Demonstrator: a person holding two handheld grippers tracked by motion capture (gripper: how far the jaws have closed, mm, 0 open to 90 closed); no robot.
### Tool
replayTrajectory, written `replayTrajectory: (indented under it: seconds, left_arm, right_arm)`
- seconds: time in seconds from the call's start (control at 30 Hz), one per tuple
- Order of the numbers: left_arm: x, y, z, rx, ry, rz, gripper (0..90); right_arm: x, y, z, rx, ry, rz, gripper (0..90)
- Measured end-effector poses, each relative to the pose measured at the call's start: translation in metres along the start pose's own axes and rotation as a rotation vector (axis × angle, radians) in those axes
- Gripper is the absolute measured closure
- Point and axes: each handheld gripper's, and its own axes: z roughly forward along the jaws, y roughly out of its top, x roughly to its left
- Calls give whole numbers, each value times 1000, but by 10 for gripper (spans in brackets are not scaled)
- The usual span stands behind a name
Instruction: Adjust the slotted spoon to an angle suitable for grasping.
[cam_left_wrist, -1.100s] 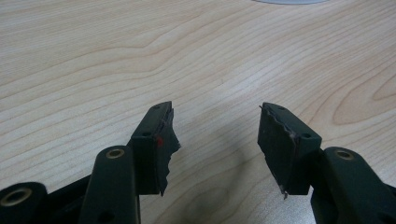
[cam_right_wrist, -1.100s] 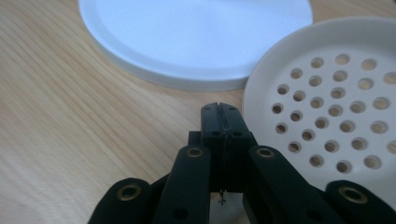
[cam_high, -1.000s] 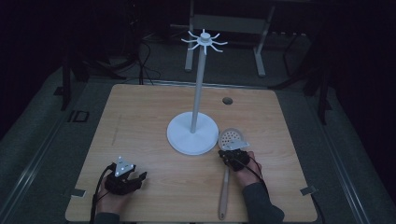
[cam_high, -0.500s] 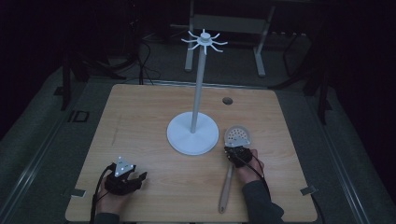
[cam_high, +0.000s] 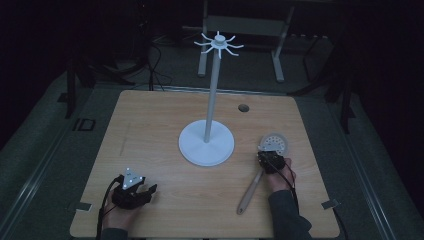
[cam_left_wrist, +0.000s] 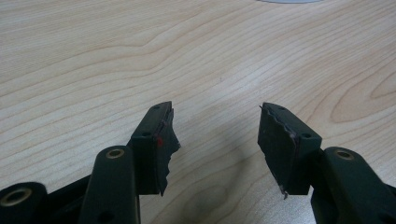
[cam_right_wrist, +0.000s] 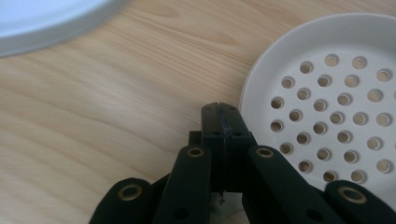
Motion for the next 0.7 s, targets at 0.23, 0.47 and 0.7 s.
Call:
replayTrajectory:
  seconds: [0.23,0.47,0.7]
  left_arm:
    - [0,0,0,5,2,3,457]
    - [1,-1,-1,2,1,-4,456]
    - [1,-1,0,4,1,-1,457]
  right_arm:
    - [-19,-10,-4,40,-64,41,900]
    - [-27,-17,-10,75,-110,50,900]
    - [-35,-30,-25,104,-126,99,900]
